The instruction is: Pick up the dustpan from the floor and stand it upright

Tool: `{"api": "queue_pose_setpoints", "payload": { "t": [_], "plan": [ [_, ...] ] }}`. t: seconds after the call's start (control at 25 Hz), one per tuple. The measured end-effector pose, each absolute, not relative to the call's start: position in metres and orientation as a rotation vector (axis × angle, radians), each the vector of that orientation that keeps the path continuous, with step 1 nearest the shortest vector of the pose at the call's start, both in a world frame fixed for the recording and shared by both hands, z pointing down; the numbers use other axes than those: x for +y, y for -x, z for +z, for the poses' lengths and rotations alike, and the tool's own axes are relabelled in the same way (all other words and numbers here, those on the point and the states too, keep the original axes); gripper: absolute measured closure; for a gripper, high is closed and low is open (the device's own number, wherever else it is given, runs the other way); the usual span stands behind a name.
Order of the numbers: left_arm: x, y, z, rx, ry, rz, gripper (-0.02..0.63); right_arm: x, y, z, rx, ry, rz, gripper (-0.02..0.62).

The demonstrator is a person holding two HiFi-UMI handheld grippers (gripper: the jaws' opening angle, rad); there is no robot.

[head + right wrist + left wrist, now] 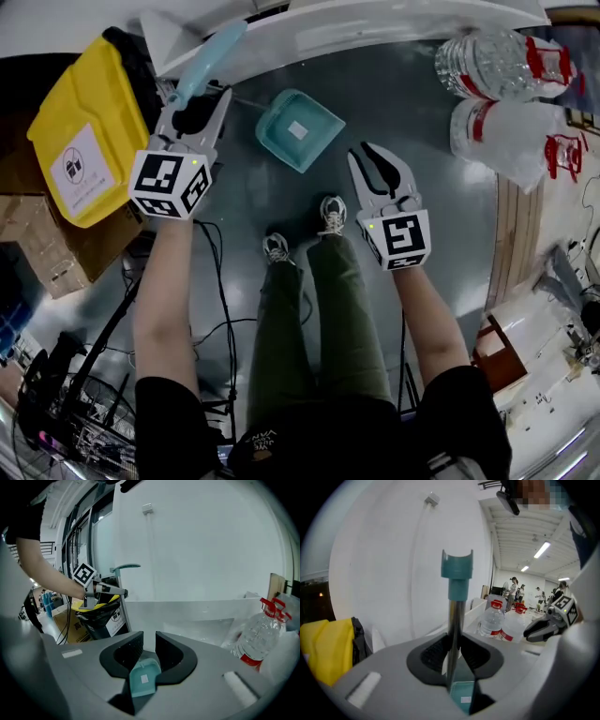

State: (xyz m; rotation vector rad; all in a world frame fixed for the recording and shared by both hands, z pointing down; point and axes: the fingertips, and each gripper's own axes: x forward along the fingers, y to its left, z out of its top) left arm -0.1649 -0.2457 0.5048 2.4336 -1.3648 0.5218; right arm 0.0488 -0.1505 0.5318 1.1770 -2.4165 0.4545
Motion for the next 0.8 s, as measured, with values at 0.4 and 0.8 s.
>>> {"api": "queue_pose_setpoints", "payload": {
  "t": [0.4,0.8],
  "plan": [
    [-0.247,0.171,0.505,-1.277,-2.667,0.753,0.465,-0.139,-0.057,0.533,-2.39,-1.217,0.472,0.515],
    [-0.233,0.13,0.511,-1.097,-2.838,0.86,0.465,-0.132,-0.053,0.531,-2.395,-1.244,0.488,0.515]
  ]
}}
